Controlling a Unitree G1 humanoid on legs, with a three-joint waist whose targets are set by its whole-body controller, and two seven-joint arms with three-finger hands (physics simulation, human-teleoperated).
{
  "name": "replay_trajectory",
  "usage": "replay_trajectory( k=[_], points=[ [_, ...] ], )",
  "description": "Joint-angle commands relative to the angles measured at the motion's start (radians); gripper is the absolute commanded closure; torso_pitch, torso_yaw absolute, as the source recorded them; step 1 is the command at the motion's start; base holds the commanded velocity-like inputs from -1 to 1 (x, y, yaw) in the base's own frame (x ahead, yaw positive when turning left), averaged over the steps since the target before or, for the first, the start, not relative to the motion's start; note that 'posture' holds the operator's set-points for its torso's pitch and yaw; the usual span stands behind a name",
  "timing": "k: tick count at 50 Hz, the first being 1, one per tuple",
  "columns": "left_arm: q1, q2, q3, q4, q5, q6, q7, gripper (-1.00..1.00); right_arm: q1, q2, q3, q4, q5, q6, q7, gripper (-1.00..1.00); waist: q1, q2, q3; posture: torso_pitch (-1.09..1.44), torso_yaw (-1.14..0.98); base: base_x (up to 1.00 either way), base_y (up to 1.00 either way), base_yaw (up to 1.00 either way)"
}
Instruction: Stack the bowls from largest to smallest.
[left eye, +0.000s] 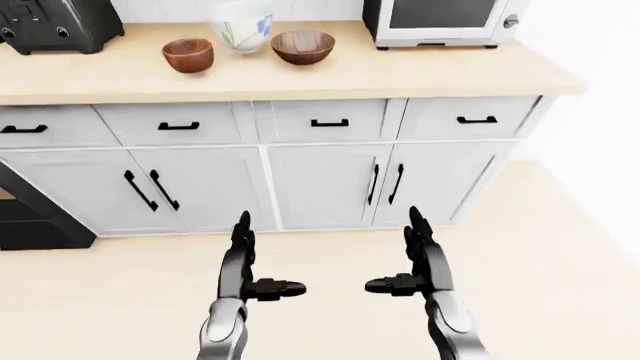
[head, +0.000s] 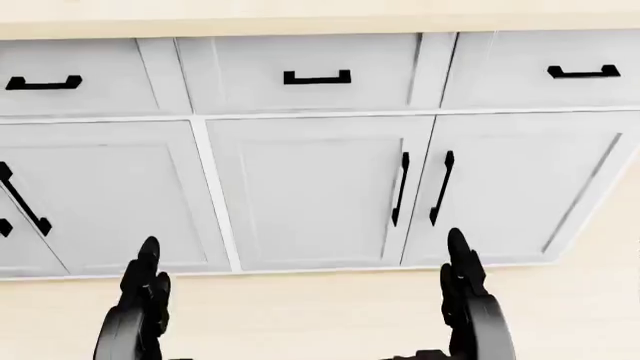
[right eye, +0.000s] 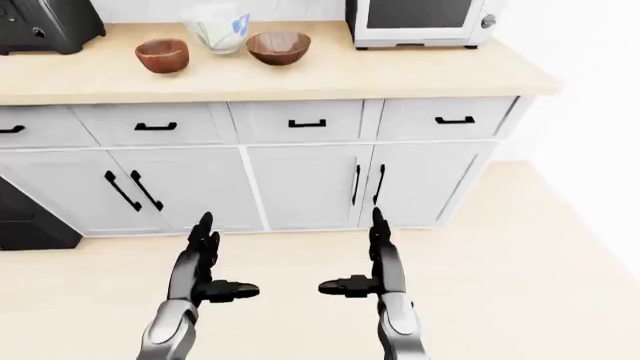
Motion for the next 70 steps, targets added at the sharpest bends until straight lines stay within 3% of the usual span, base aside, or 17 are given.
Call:
replay_trajectory(
  k=[1, 3, 5, 7, 11, 29, 35, 38, 40, 48, 51, 52, 60, 64, 67, 68, 70],
  points=[
    [-0.01, 0.01, -0.009, -0.18, 0.024, 0.002, 0.007, -1.0, -0.017, -0.008, 0.001, -0.15, -0.008, 0.018, -0.008, -1.0, -0.002, -0.008, -0.001, 0.0, 0.0, 0.0, 0.0, 0.0],
    [-0.017, 0.008, -0.01, -0.197, 0.042, 0.027, 0.01, -1.0, -0.015, -0.008, 0.001, -0.172, -0.016, 0.04, -0.008, -1.0, 0.007, -0.001, -0.064, 0.0, 0.0, 0.0, 0.0, 0.0],
    [-0.02, 0.005, -0.01, -0.155, 0.05, -0.002, 0.01, -1.0, -0.021, -0.007, -0.001, -0.137, -0.018, 0.017, -0.006, -1.0, 0.007, -0.01, -0.019, 0.0, 0.0, 0.0, 0.0, 0.0],
    [-0.03, 0.003, -0.003, -0.147, 0.041, -0.005, 0.012, -1.0, -0.027, -0.006, -0.003, -0.113, -0.017, -0.001, -0.003, -1.0, 0.008, -0.009, -0.066, 0.0, 0.0, 0.0, 0.0, 0.0],
    [-0.034, 0.002, -0.009, -0.224, 0.031, 0.069, 0.006, -1.0, -0.03, -0.006, 0.001, -0.133, -0.022, 0.012, -0.006, -1.0, 0.008, -0.006, -0.079, 0.0, 0.0, 0.0, 0.0, 0.0],
    [-0.243, 0.056, 0.055, -0.619, -0.002, 0.576, -0.024, -1.0, -0.197, -0.048, -0.047, -0.565, -0.028, 0.497, 0.002, -1.0, 0.01, -0.004, -0.096, 0.0, 0.0, 0.0, 0.0, 0.0],
    [-0.27, 0.079, 0.069, -0.698, -0.006, 0.655, -0.027, -1.0, -0.228, -0.048, -0.032, -0.598, -0.032, 0.516, 0.007, -1.0, 0.006, 0.006, -0.101, 0.0, 0.0, 0.0, 0.03, 0.0],
    [-0.285, 0.084, 0.099, -0.699, -0.022, 0.66, -0.027, -1.0, -0.236, -0.043, -0.033, -0.617, -0.027, 0.525, 0.004, -1.0, 0.003, -0.052, -0.062, 0.0, 0.0, 0.09, 0.7, 0.0],
    [-0.288, 0.091, 0.101, -0.716, -0.028, 0.678, -0.024, -1.0, -0.238, -0.042, -0.023, -0.617, -0.029, 0.527, 0.005, -1.0, -0.004, -0.059, -0.068, 0.0, 0.0, 0.16, 0.91, 0.0],
    [-0.325, 0.118, 0.113, -0.724, -0.035, 0.713, -0.023, -1.0, -0.253, -0.043, -0.013, -0.635, -0.031, 0.548, 0.019, -1.0, -0.032, 0.003, -0.054, 0.0, 0.0, 0.16, 0.92, 0.0],
    [-0.338, 0.122, 0.113, -0.738, -0.038, 0.737, -0.023, -1.0, -0.269, -0.039, -0.014, -0.659, -0.023, 0.577, 0.021, -1.0, -0.031, 0.066, -0.068, 0.0, 0.0, 0.16, 0.92, 0.0],
    [-0.34, 0.122, 0.112, -0.741, -0.039, 0.741, -0.024, -1.0, -0.271, -0.036, -0.014, -0.669, -0.012, 0.585, 0.025, -1.0, -0.031, 0.112, -0.083, 0.0, 0.0, 0.17, 0.91, 0.0],
    [-0.366, 0.119, 0.096, -0.757, -0.032, 0.778, -0.021, -1.0, -0.318, -0.052, -0.013, -0.645, -0.009, 0.585, 0.01, -1.0, -0.004, 0.03, -0.035, 0.0, 0.0, 0.25, 0.87, 0.0],
    [-0.391, 0.129, 0.106, -0.759, -0.036, 0.795, -0.024, -1.0, -0.327, -0.053, -0.022, -0.638, -0.01, 0.585, 0.017, -1.0, -0.024, 0.04, -0.039, 0.0, 0.0, 0.35, 0.16, 0.0],
    [-0.402, 0.134, 0.105, -0.764, -0.034, 0.809, -0.024, -1.0, -0.329, -0.055, -0.029, -0.647, -0.004, 0.594, 0.017, -1.0, -0.038, -0.007, -0.055, 0.0, 0.0, 0.33, -0.04, 0.0],
    [-0.407, 0.135, 0.103, -0.766, -0.033, 0.814, -0.023, -1.0, -0.327, -0.056, -0.028, -0.649, -0.004, 0.592, 0.017, -1.0, -0.041, 0.067, -0.027, 0.0, 0.0, 0.33, -0.21, 0.0],
    [-0.426, 0.137, 0.097, -0.78, -0.029, 0.841, -0.021, -1.0, -0.332, -0.061, -0.035, -0.653, 0.0, 0.595, 0.019, -1.0, -0.063, 0.072, -0.016, 0.0, 0.0, 0.33, -0.25, 0.0]
  ],
)
